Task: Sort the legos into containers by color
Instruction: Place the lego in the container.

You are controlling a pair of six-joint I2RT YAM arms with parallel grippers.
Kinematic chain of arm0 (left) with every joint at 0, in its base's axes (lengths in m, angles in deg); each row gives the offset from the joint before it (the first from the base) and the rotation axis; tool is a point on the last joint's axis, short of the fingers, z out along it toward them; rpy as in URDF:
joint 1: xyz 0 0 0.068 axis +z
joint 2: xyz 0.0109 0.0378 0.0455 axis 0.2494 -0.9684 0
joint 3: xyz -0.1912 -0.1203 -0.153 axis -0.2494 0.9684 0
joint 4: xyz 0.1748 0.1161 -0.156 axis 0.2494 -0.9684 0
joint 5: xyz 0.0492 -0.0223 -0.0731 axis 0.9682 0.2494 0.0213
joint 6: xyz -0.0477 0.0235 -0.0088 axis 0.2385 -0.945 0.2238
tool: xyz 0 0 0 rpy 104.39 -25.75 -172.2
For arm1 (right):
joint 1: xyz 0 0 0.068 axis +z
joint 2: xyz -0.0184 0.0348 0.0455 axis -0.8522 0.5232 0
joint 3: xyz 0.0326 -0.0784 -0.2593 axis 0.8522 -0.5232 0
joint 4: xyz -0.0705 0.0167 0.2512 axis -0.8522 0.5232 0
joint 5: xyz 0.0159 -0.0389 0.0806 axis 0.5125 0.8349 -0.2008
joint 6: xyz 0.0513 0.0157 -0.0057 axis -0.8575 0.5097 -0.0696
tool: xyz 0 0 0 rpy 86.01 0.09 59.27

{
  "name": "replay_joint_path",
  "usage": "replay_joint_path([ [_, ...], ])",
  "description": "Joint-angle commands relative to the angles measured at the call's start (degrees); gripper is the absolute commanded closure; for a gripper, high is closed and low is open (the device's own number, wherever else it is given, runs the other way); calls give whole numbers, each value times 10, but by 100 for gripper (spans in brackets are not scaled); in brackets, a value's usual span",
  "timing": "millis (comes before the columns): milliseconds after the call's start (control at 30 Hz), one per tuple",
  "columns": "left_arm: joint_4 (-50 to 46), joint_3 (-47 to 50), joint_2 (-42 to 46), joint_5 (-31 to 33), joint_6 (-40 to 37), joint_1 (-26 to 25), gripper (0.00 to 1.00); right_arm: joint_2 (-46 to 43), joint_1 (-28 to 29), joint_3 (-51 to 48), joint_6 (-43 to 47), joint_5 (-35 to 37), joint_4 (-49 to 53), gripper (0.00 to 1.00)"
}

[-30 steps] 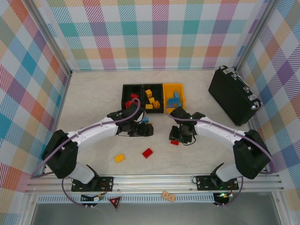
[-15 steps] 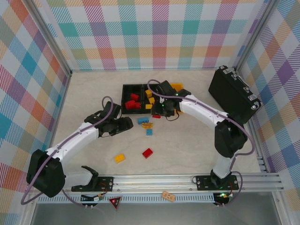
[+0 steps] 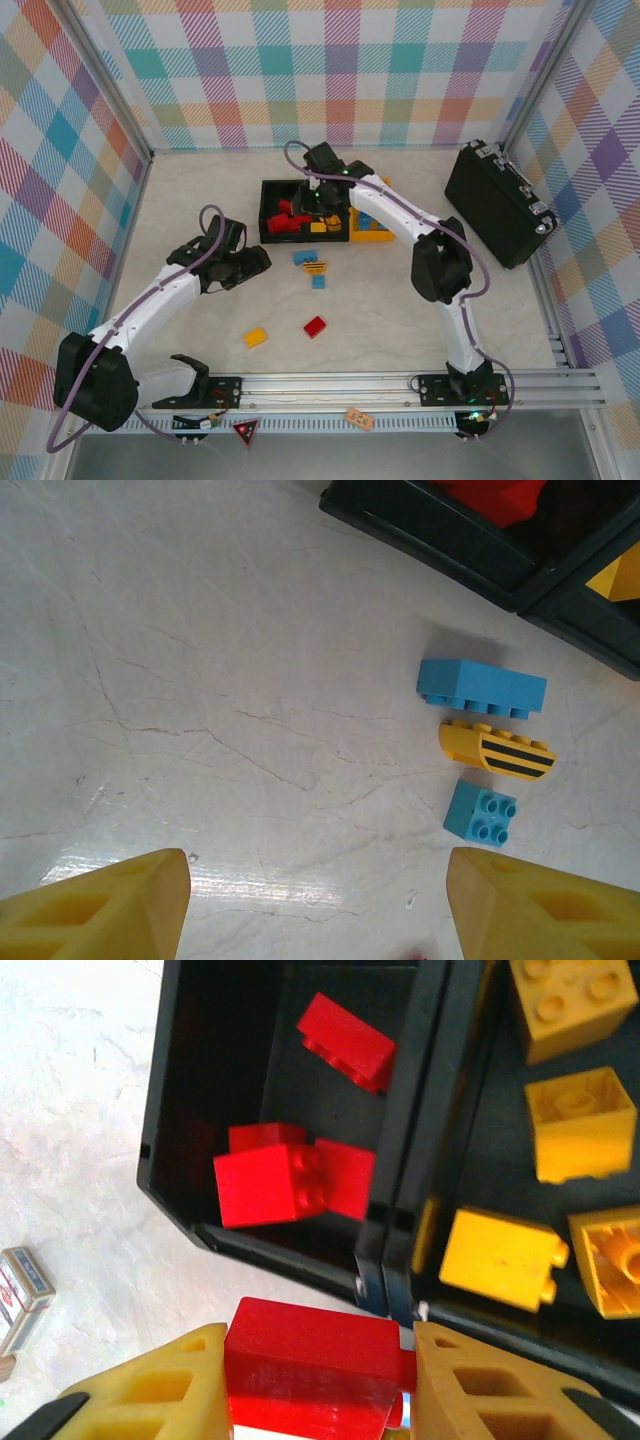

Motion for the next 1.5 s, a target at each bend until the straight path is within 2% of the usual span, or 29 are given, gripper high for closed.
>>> replay_joint_path([
  [0, -6, 5, 11, -2, 8, 9, 32, 44, -3, 72, 14, -13, 43, 64],
  [300, -8, 9, 16, -5, 8, 10, 31, 166, -5, 269, 8, -16, 96, 64],
  [600, -2, 13, 9, -9, 9, 10, 32, 202, -11, 309, 2, -14, 79, 62],
  [700, -2, 13, 6, -10, 9, 10, 32, 208, -11, 318, 0, -11, 79, 54],
  [867, -5, 17, 10, -10, 9, 10, 32, 206, -11, 318, -1, -5, 79, 46],
  [1167, -7, 19, 9, -16, 9, 10, 32, 166, -9, 305, 15, 6, 80, 46],
  [1267, -7, 18, 9, -22, 6, 10, 32, 127, -9, 261, 21, 7, 63, 46],
  [1467, -13, 17, 7, -32, -4, 6, 32, 9, -5, 99, 31, 9, -7, 46],
])
